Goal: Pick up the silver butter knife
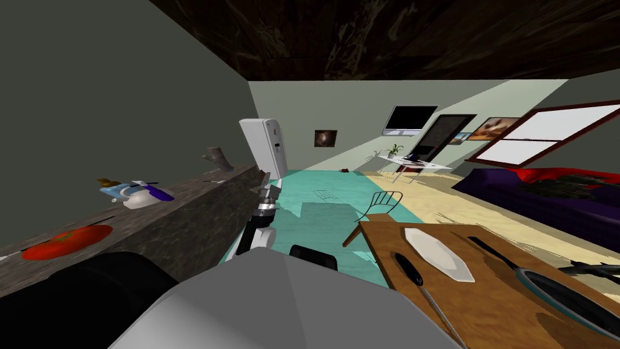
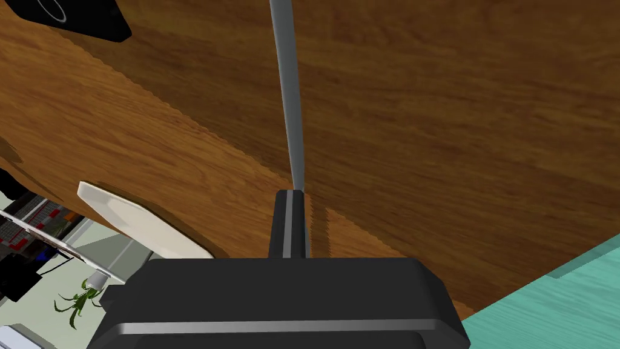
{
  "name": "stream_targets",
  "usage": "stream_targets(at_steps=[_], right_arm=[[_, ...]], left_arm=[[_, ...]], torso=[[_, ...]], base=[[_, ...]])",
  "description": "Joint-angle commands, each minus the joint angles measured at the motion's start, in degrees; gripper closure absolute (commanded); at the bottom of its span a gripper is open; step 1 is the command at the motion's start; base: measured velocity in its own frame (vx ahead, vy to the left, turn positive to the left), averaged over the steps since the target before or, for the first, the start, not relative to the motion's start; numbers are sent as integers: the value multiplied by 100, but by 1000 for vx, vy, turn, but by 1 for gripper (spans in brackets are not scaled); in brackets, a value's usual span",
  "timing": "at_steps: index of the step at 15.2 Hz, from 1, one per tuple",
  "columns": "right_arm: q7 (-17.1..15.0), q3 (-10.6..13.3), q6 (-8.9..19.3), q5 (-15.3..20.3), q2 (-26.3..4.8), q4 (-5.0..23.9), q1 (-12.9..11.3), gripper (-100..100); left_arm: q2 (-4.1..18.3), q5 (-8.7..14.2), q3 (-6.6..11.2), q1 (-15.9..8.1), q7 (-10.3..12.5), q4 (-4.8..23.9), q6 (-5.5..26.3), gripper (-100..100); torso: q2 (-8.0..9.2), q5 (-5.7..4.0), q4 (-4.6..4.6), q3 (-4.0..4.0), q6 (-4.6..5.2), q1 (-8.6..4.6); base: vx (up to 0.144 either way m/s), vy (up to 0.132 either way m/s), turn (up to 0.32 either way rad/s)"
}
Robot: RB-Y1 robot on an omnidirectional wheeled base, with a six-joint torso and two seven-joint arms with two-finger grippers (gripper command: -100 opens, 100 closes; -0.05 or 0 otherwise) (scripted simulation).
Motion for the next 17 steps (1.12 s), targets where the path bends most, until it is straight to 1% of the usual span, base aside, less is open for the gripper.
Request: stream_targets(at_steps=[1,2,3,4,5,6,8,11,12,14,15,16,17], right_arm=[[-73,13,-123,-24,-172,-86,137,100],[-14,5,-44,-6,-56,7,21,100],[-20,-47,-73,-19,-238,-2,58,-100],[-20,-53,-75,-21,-270,-6,72,-100],[-19,-66,-85,-25,-383,-15,135,-100],[-21,-65,-90,-25,-431,-14,172,-100],[-38,-37,-105,-20,-533,10,290,-100],[-55,-10,-104,-23,-534,36,346,-100],[-87,69,-106,-4,-463,107,406,-100],[-135,154,-105,16,-327,213,414,-100],[-71,72,-110,1,-398,133,430,-100],[-37,95,45,20,-191,176,296,-100],[-27,97,74,24,-152,186,267,-100]], left_arm=[[0,0,0,0,0,0,0,0],[0,0,0,0,0,0,0,0],[0,0,0,0,0,0,0,0],[0,0,0,0,0,0,0,0],[0,0,0,0,0,0,0,0],[0,0,0,1,0,0,0,0],[0,0,0,1,0,0,0,0],[0,0,0,2,0,0,0,0],[0,0,0,2,0,0,0,0],[0,0,0,2,0,0,0,0],[0,0,0,2,0,0,0,0],[0,0,0,2,0,-1,0,0],[0,0,0,1,0,-1,0,0]], torso=[[0,0,0,0,0,0],[-1,3,-1,-1,3,13],[-2,4,-1,-1,1,18],[-6,5,-1,-3,-1,13],[-10,5,-2,-5,0,11],[-18,4,-3,-10,0,12],[-35,5,-7,-19,0,19],[-66,5,-14,-38,-3,20],[-58,4,-13,-34,-3,16],[-72,2,-15,-41,-3,18],[-79,2,-17,-45,-4,16],[-66,3,-15,-39,-4,12],[-38,-1,-10,-24,-5,-5]], base=[[10,47,-76],[8,46,-55],[17,20,-26],[33,15,-24],[59,23,-39],[86,31,-46],[125,59,-27],[151,33,-1],[148,35,63],[195,32,70],[120,12,22],[7,-52,52],[-62,-104,95]])
